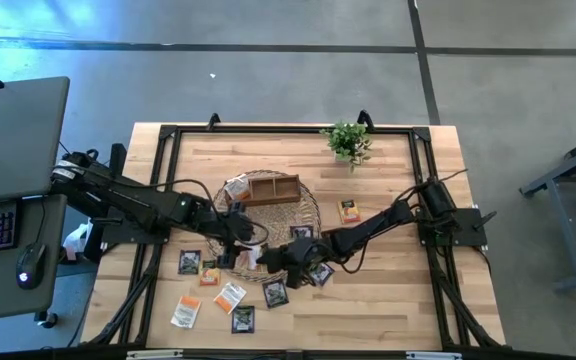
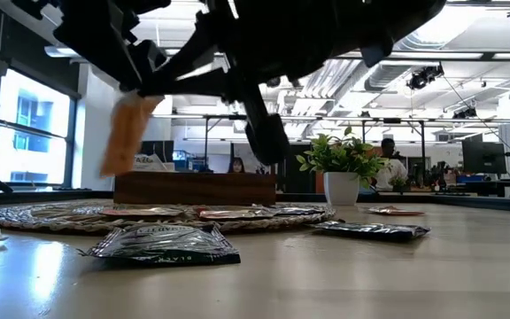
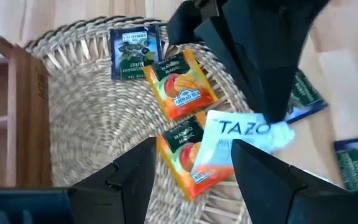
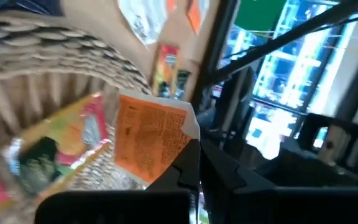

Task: Pick & Place Tea
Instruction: Put the white tea packet into the left compartment of the wooden organizer

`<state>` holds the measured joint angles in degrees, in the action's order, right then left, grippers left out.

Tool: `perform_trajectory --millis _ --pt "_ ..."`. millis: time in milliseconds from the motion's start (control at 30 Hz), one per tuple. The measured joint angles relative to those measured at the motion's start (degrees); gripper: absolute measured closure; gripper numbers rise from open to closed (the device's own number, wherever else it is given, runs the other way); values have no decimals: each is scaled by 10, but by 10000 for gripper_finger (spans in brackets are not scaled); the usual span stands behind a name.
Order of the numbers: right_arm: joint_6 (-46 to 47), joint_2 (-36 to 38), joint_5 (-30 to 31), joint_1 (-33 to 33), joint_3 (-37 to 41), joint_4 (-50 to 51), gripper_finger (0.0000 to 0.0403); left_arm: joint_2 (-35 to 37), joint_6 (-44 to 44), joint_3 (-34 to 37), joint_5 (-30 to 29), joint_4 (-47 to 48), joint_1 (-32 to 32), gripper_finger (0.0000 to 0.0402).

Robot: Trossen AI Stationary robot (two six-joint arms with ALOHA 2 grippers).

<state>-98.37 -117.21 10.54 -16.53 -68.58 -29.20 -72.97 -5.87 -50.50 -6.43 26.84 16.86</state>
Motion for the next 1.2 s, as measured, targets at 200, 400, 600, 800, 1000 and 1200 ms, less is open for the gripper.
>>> perform_trajectory --millis 200,400,600,800,1000,1200 --pt "-36 0 5 0 0 -27 402 0 12 0 79 0 0 195" --pt "-57 0 -57 0 0 -61 402 0 12 0 78 0 0 195" --pt "-57 0 -89 0 0 -69 402 0 11 0 101 0 0 195" --pt "-57 0 -86 12 0 -106 402 -8 11 0 151 -16 0 195" --pt "-52 0 -91 22 0 -123 402 -7 9 0 149 -32 0 195" --pt "-46 0 -80 21 0 -91 402 -7 9 0 133 -24 0 208"
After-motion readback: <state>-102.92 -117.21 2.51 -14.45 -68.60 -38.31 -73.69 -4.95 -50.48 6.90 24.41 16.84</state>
